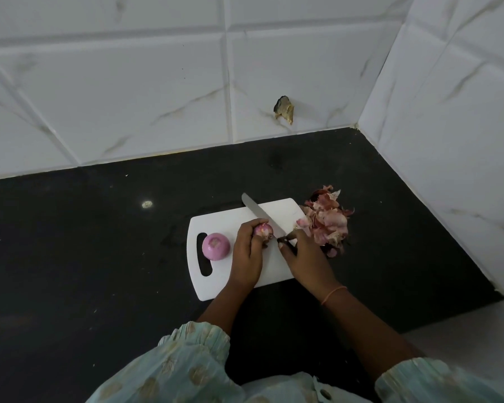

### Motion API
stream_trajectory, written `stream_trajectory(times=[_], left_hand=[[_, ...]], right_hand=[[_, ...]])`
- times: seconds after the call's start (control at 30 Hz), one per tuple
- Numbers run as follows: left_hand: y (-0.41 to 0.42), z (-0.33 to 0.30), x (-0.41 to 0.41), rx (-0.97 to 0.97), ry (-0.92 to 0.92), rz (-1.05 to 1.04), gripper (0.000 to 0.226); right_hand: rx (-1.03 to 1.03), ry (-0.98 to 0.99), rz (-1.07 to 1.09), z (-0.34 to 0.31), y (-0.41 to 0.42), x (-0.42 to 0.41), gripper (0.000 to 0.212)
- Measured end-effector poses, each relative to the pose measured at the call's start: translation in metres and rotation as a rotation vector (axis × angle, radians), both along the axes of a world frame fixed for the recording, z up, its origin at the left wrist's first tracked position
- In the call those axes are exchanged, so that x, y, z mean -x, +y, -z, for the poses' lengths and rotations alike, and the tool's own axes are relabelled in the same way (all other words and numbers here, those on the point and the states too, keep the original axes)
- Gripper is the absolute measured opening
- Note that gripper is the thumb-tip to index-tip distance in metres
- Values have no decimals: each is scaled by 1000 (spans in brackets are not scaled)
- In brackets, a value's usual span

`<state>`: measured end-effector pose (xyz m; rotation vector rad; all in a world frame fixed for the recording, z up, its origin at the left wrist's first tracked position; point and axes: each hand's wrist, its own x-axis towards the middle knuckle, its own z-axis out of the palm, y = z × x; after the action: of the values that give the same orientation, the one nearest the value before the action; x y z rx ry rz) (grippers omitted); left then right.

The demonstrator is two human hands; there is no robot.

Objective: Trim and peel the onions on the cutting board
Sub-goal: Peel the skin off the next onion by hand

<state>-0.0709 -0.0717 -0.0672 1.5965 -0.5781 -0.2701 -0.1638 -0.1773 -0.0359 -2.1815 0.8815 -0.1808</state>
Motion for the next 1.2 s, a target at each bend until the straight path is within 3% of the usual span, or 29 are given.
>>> stream_trajectory(times=[0.23,0.33,0.43,0.67,1.03,1.2], left_hand=[[2,-4,2,100,118,-27,22],[3,-3,-1,100,138,-19,16],[3,-6,-2,92,114,35,21],[3,-6,-4,38,161,52,42],[-13,-14,-1,77,322,27,19],[-17,-17,-1,75,316,-3,24]], right_hand=[[141,6,-48,2,6,-5,22],[141,-224,-69,-7,1,-9,22],[-9,-374,-189,-20,0,-18,27],[-151,-419,-126,-15,1,-22,10],[56,-299,5,-5,-20,-23,5],[225,-261,181,-3,-53,-5,8]])
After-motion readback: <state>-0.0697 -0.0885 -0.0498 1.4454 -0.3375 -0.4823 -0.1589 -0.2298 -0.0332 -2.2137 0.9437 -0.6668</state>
